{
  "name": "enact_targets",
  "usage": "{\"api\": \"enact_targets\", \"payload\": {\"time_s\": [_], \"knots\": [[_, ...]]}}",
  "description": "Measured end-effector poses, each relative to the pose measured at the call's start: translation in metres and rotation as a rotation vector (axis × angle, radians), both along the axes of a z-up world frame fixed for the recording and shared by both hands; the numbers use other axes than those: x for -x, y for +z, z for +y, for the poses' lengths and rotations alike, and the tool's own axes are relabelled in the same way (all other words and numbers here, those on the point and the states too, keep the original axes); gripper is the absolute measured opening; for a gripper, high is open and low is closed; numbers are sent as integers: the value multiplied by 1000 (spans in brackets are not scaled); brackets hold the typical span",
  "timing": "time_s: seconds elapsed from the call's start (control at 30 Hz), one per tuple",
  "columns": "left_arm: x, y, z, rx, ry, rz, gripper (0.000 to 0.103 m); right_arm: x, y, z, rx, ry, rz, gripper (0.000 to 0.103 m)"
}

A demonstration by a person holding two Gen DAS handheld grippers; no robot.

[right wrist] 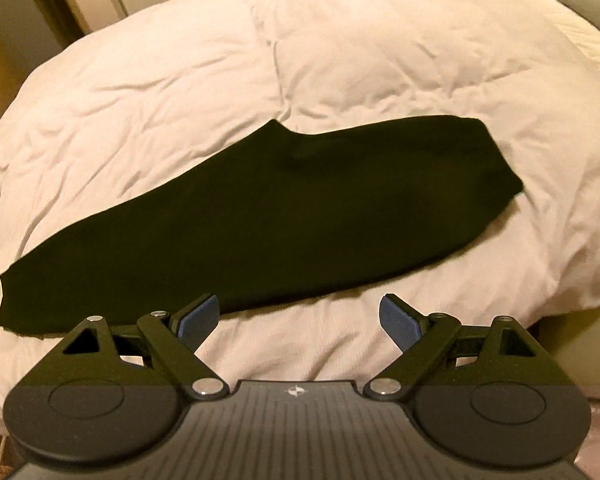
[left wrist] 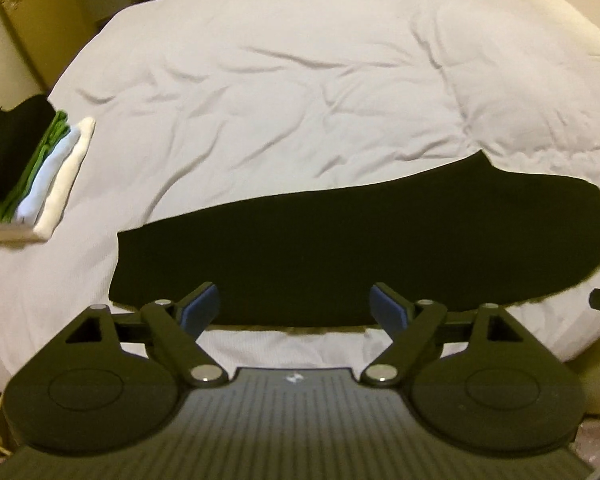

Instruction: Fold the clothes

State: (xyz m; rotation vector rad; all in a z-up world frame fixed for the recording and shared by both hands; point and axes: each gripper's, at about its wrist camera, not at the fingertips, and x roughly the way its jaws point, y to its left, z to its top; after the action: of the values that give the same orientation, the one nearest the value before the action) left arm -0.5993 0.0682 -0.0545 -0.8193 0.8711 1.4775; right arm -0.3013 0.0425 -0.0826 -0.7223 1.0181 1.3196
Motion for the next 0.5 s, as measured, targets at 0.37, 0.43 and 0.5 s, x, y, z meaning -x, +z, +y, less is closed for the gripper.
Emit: {"api": "enact_targets", "payload": {"time_s": [0.37, 0.43, 0.5], "knots": [[43, 27, -66, -28, -43, 16, 83, 60, 22, -60, -32, -39, -3, 89], [48, 31, -78, -36, -56, 13, 84, 68, 26, -76, -41, -46, -8, 89], [52, 34, -87, -44, -70, 14, 84, 73, 29, -91, -45, -57, -12, 89]]}}
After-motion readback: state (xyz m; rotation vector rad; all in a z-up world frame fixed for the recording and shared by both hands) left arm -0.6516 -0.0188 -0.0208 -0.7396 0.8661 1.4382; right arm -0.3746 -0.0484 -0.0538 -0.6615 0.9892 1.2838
